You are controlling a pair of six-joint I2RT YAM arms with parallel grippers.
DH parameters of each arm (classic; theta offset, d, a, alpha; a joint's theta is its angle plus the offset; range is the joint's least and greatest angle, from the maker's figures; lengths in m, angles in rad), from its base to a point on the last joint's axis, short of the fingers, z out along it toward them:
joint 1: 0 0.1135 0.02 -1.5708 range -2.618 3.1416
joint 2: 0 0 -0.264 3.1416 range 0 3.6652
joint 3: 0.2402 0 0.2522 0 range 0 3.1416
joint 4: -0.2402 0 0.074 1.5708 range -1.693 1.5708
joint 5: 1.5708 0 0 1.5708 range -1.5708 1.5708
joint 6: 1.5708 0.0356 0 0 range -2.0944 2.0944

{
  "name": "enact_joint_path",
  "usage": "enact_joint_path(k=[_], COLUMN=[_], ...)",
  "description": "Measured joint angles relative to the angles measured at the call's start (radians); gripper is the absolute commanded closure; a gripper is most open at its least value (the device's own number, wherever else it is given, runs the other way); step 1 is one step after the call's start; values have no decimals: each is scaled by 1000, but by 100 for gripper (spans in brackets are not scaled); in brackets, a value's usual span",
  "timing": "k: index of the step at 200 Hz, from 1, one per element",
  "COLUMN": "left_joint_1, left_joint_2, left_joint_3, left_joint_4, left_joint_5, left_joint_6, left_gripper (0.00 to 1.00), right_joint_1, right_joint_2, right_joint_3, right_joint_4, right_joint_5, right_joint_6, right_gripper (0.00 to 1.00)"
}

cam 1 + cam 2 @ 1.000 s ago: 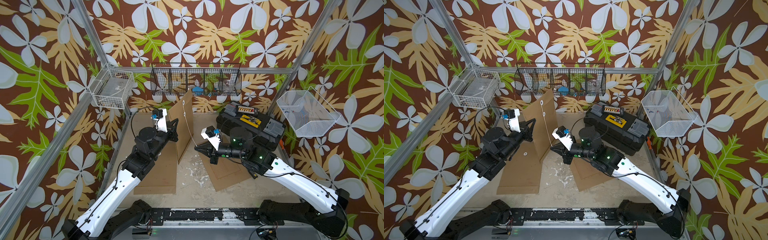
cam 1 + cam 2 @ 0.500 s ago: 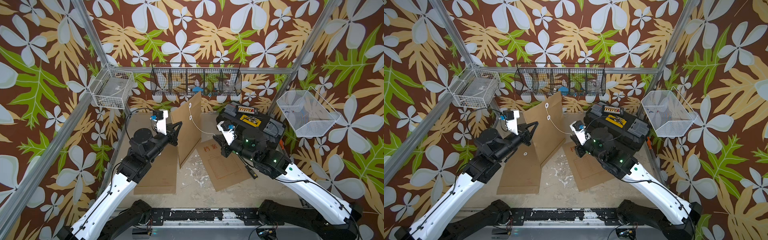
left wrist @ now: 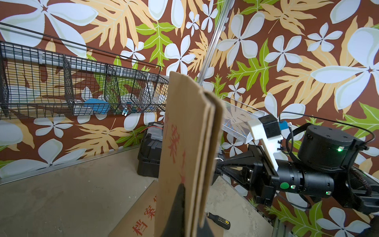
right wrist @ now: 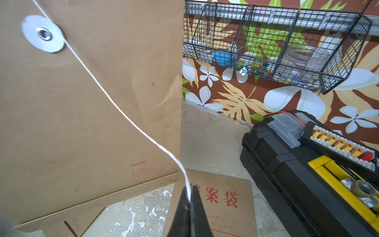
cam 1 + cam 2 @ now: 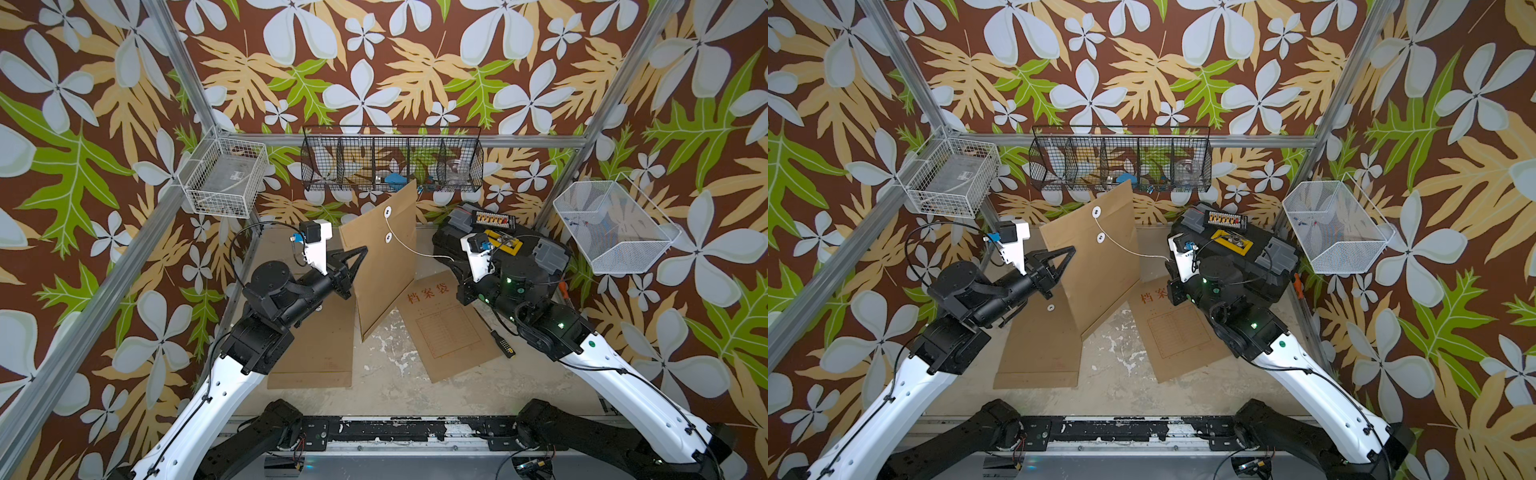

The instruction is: Open the file bag

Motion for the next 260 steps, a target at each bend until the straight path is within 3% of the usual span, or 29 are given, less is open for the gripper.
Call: enact_joint_path(k=[73,144,207,227,260], left_joint_1=[0,0,0,0,0], left_joint_2=[4,13,43,43,47], left_joint_3=[27,55,153,179,217], left_joint_4=[-1,-50,-121,-163,-215], left_joint_5=[26,55,100,98,84], left_joint_6=[0,17,84,114,150], left_gripper=[100,100,100,100,100], right_joint_1=[-56,-158,-224,-300,-495], right_joint_2=[38,102,134,142,117], right_joint_3=[0,-22,-27,-29,-74], right_joint_4=[-45,-38,-45,-52,-63], right_joint_5=[86,-64,-124,-143,-241], right_joint_6=[26,73,82,91,153], right_gripper=[100,100,45,36,34])
